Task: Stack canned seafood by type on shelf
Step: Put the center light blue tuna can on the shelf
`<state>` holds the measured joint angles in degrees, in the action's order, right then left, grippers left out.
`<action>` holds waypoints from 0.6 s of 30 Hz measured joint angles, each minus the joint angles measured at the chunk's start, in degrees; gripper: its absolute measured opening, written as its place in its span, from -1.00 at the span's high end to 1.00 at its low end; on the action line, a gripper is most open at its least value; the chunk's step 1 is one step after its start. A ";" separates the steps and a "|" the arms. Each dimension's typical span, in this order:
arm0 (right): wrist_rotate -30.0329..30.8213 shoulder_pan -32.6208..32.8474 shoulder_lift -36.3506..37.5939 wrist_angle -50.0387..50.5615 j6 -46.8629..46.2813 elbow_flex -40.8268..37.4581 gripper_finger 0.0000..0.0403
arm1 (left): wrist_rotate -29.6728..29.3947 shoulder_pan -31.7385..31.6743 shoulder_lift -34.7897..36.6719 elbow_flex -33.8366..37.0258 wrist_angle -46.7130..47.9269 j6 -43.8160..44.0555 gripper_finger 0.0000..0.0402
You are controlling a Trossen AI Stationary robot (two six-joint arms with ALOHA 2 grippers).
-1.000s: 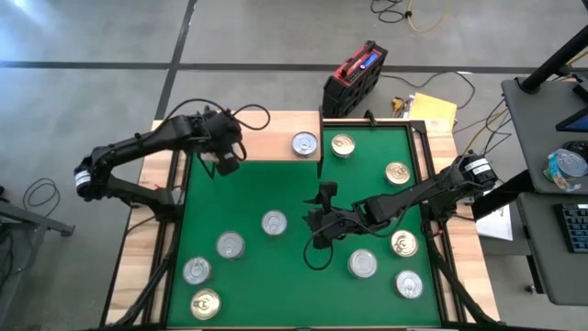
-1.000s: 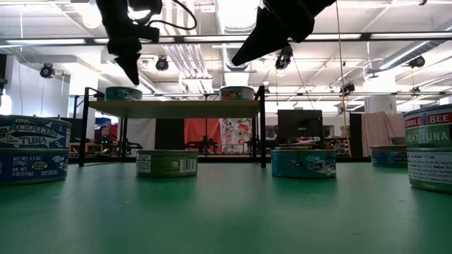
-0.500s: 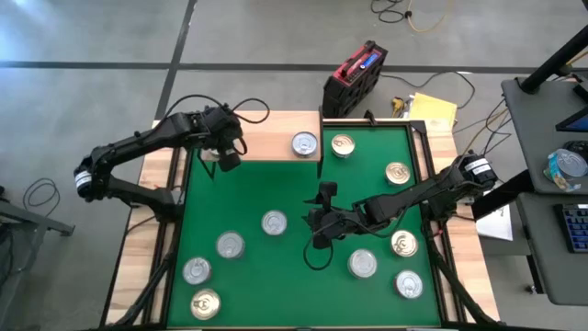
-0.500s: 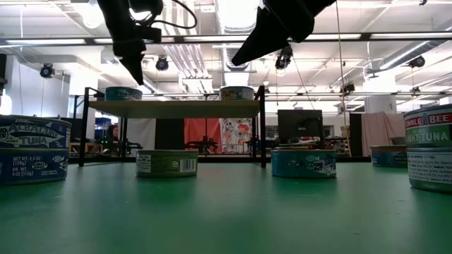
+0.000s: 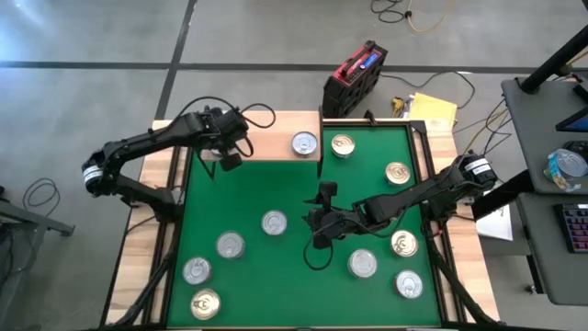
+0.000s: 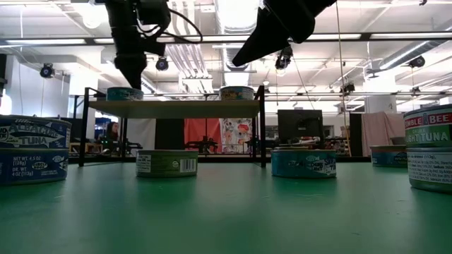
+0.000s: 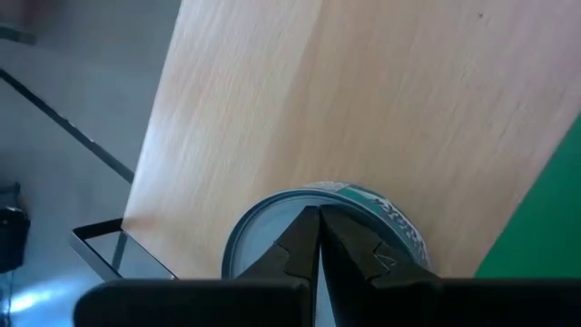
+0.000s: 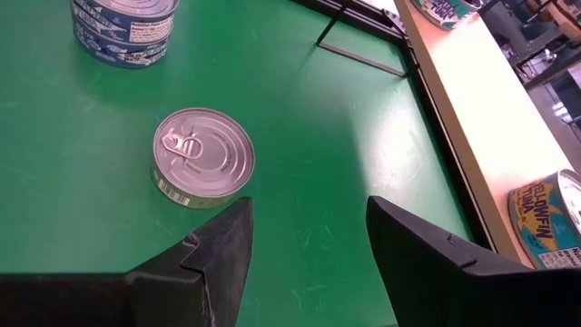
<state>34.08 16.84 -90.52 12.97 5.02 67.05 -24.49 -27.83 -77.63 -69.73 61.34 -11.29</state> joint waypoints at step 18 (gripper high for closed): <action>0.00 0.00 0.00 0.04 -0.47 0.00 -0.02 | 7.11 0.03 4.01 0.17 1.11 -13.12 1.00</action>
<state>34.08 16.84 -90.52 13.01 4.55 67.05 -17.38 -27.80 -73.62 -69.56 62.45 -24.40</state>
